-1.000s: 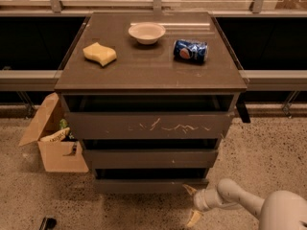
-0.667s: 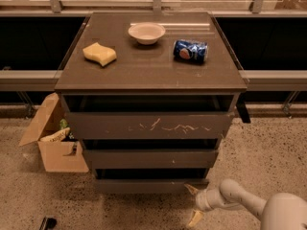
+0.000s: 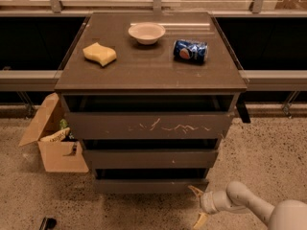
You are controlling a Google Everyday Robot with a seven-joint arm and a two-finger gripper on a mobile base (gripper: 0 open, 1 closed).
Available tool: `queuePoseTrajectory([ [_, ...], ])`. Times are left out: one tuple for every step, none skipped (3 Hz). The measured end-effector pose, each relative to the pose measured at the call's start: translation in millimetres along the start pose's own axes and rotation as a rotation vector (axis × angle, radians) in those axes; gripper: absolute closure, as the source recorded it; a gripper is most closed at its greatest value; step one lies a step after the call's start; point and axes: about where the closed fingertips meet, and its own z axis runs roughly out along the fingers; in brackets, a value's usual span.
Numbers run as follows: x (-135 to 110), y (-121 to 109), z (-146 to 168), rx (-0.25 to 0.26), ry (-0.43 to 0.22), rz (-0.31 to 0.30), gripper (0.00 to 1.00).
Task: Close bottom drawer
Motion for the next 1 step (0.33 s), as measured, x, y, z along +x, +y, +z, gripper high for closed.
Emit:
queuePoseTrajectory([
  [-13.3, 27.9, -15.9, -0.066, -0.050, -0.024, 0.00],
])
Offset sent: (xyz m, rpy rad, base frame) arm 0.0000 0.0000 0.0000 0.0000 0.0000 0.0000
